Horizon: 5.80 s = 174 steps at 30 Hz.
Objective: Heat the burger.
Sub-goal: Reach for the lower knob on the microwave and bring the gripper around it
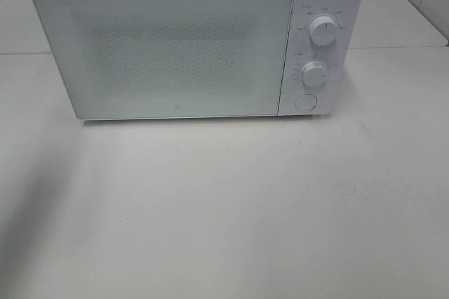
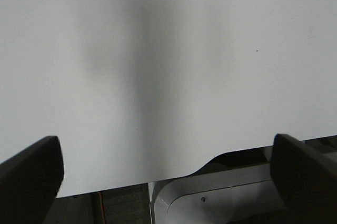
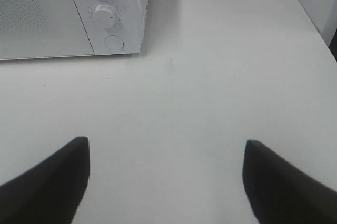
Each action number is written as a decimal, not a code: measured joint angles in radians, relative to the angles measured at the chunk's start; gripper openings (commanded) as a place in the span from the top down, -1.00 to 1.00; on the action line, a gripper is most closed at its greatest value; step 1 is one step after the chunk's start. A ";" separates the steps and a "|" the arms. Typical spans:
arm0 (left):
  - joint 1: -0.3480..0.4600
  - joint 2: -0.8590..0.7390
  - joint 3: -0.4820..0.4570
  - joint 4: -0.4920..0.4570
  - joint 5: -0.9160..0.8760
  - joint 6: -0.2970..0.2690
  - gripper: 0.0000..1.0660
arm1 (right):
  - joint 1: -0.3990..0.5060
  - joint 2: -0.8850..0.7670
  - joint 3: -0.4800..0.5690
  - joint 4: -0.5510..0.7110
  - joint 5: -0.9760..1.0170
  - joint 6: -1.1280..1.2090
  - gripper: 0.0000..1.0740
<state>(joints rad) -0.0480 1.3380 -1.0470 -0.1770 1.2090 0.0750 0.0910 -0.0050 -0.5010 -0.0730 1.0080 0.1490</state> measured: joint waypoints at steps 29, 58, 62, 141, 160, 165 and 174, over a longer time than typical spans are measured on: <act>0.067 -0.850 0.536 0.029 -0.172 0.021 -0.89 | 0.000 0.000 0.000 0.000 0.000 0.000 -0.41; 0.067 -1.342 0.547 0.056 -0.167 0.017 -0.89 | 0.000 0.000 0.000 0.000 0.000 0.000 -0.41; 0.067 -1.342 0.547 0.058 -0.167 0.017 -0.89 | 0.000 0.000 0.000 0.000 0.000 0.000 -0.41; 0.067 -1.342 0.547 0.059 -0.167 0.017 -0.89 | 0.000 0.913 -0.047 0.000 -0.967 0.000 -0.42; 0.067 -1.342 0.547 0.059 -0.167 0.017 -0.89 | 0.000 1.226 -0.047 -0.075 -1.404 -0.026 -0.42; 0.067 -1.342 0.547 0.059 -0.167 0.017 -0.89 | 0.000 1.307 -0.033 -0.005 -1.520 -0.160 -0.42; 0.067 -1.342 0.547 0.059 -0.167 0.017 -0.89 | 0.075 1.356 0.042 0.273 -1.705 -0.387 -0.42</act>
<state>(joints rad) 0.0190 -0.0040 -0.5000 -0.1180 1.0420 0.0920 0.1660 1.3510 -0.4590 0.2000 -0.6970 -0.2380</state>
